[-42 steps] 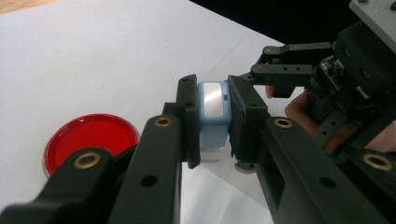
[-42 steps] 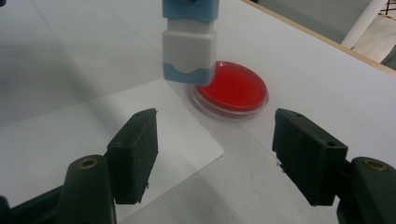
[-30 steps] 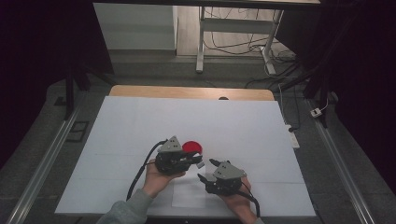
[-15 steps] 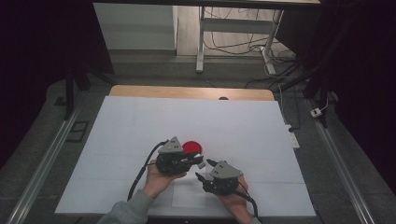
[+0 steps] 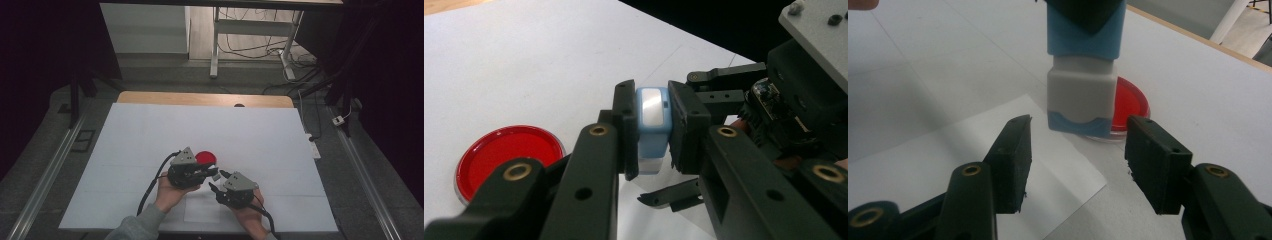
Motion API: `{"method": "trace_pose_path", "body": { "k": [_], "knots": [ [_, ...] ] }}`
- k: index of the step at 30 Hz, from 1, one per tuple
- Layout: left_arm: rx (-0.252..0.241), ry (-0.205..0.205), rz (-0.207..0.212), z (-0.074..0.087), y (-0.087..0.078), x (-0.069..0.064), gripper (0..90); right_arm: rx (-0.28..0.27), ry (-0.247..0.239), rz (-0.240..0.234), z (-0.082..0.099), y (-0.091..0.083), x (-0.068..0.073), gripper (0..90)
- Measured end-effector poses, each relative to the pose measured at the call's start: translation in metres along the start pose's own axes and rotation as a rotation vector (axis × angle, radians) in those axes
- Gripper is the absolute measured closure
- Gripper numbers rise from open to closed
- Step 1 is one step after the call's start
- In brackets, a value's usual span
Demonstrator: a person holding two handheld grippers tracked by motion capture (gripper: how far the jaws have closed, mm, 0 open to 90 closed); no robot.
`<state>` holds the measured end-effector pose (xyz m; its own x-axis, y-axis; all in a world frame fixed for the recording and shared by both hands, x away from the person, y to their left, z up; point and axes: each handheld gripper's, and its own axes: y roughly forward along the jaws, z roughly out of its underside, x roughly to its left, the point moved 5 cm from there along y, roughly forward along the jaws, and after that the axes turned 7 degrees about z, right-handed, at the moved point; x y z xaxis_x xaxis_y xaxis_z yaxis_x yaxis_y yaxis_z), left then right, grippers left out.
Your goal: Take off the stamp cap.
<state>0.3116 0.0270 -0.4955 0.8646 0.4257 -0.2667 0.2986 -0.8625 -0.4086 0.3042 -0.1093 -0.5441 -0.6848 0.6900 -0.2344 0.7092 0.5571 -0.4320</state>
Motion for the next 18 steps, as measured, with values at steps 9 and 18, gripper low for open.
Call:
{"method": "trace_pose_path", "body": {
  "k": [9, 18],
  "knots": [
    [-0.002, -0.003, -0.011, 0.0011, 0.0005, 0.0012, 75.5, -0.004, 0.016, 0.014, -0.0012, 0.0003, -0.0009, 50.3],
    [-0.001, -0.003, -0.013, 0.0017, 0.0014, 0.0005, 75.5, -0.004, 0.026, 0.009, -0.0018, 0.0004, -0.0005, 59.3]
  ]
}}
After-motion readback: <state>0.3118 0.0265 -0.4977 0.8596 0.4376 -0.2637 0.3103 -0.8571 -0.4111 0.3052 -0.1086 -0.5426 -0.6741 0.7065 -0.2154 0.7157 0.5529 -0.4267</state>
